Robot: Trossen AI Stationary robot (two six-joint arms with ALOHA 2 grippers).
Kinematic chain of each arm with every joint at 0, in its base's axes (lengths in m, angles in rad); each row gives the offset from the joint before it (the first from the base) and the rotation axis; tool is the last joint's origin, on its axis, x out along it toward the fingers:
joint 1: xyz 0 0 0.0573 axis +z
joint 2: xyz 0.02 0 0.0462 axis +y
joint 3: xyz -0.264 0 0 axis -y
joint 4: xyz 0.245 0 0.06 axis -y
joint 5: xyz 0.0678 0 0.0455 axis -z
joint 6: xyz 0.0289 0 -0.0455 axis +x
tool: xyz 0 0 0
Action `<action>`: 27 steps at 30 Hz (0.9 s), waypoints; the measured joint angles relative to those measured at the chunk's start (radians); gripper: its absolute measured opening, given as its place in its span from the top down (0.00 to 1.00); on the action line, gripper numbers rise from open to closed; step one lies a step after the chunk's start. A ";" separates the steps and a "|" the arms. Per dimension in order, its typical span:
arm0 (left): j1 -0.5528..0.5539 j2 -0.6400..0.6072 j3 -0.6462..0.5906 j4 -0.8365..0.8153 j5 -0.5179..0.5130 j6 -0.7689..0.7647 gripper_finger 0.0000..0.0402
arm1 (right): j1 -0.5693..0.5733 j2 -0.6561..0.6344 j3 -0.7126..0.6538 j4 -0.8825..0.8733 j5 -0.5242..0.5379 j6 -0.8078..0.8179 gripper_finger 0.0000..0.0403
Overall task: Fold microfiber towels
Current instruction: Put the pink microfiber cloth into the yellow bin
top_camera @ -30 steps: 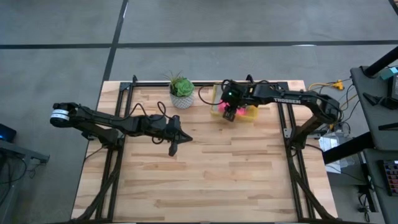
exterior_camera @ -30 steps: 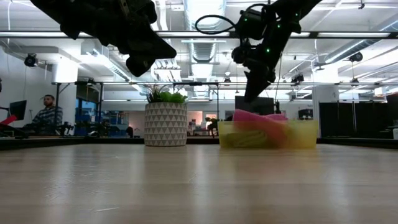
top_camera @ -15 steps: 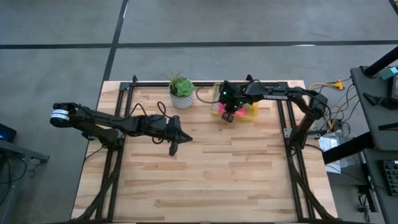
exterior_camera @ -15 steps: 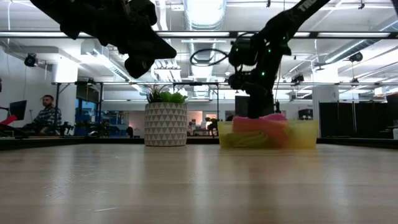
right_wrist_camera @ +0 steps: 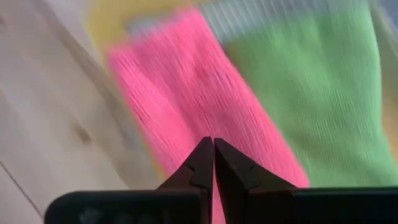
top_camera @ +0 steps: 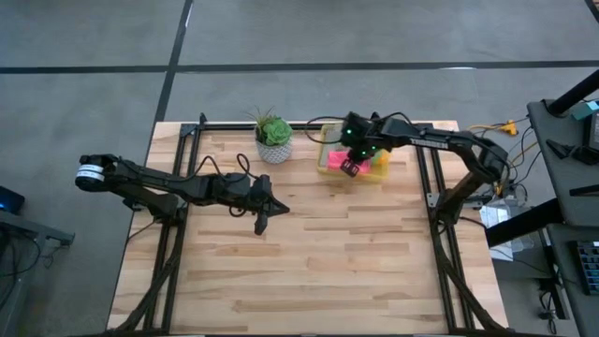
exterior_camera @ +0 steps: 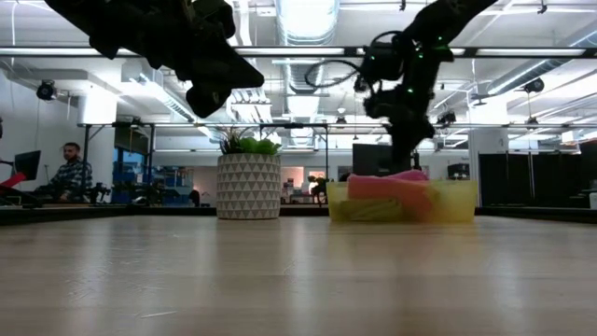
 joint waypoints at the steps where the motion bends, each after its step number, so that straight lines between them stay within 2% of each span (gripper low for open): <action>1: 0.000 0.000 0.000 0.000 0.000 0.000 1.00 | -0.009 -0.006 -0.006 -0.032 0.002 0.020 0.98; 6: 0.000 0.000 0.000 0.001 0.000 0.000 1.00 | -0.045 -0.014 -0.057 -0.097 0.101 0.072 0.98; 12: 0.000 0.000 0.000 0.001 -0.001 0.001 1.00 | -0.097 0.010 -0.083 -0.051 0.105 0.089 0.98; 15: 0.000 0.000 0.000 0.001 -0.004 0.002 1.00 | -0.102 -0.044 -0.078 -0.052 0.105 0.114 0.98; 18: 0.000 0.000 0.000 -0.001 -0.100 0.000 1.00 | -0.095 -0.140 -0.089 -0.057 0.099 0.163 0.98; 20: 0.001 0.000 0.000 -0.001 -0.164 0.001 1.00 | -0.089 -0.207 -0.118 -0.058 0.048 0.220 0.98; 24: 0.010 0.000 0.000 -0.001 -0.241 0.008 1.00 | -0.066 -0.327 -0.227 -0.006 -0.128 0.343 0.98; 27: 0.010 0.000 0.000 -0.001 -0.268 0.008 1.00 | -0.038 -0.375 -0.333 0.029 -0.193 0.421 0.98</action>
